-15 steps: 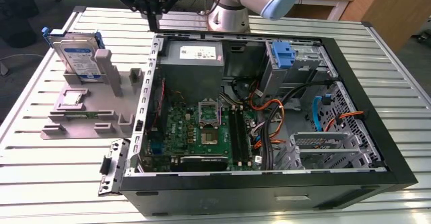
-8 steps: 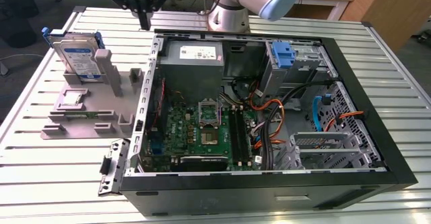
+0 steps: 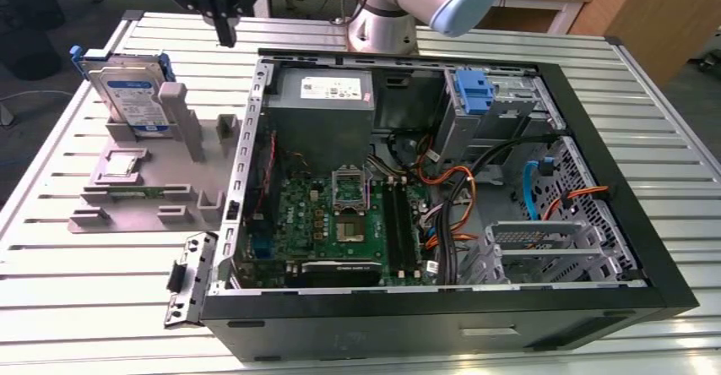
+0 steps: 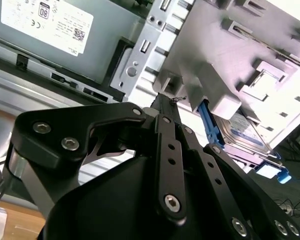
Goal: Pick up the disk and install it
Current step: 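Reach for the disk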
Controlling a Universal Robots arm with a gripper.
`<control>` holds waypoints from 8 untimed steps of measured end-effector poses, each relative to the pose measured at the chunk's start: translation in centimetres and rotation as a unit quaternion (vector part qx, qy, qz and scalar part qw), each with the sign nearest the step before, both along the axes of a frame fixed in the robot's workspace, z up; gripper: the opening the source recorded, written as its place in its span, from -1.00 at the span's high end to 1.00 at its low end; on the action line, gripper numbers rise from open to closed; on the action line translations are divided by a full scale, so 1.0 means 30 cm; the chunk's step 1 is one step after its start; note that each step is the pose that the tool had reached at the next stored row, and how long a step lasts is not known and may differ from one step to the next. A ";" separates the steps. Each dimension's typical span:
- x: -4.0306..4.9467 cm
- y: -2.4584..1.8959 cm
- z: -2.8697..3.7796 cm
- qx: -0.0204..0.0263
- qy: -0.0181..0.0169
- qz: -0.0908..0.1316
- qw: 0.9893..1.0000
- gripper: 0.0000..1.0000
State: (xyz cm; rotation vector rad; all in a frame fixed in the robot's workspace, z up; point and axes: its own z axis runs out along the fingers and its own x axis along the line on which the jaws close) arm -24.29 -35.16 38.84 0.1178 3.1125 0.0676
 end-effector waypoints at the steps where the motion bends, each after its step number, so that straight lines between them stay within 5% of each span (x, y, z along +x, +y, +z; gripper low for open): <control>1: -0.008 0.003 -0.001 0.000 0.000 0.000 1.000 0.79; 8: -0.063 0.022 -0.004 0.000 0.000 0.000 1.000 0.79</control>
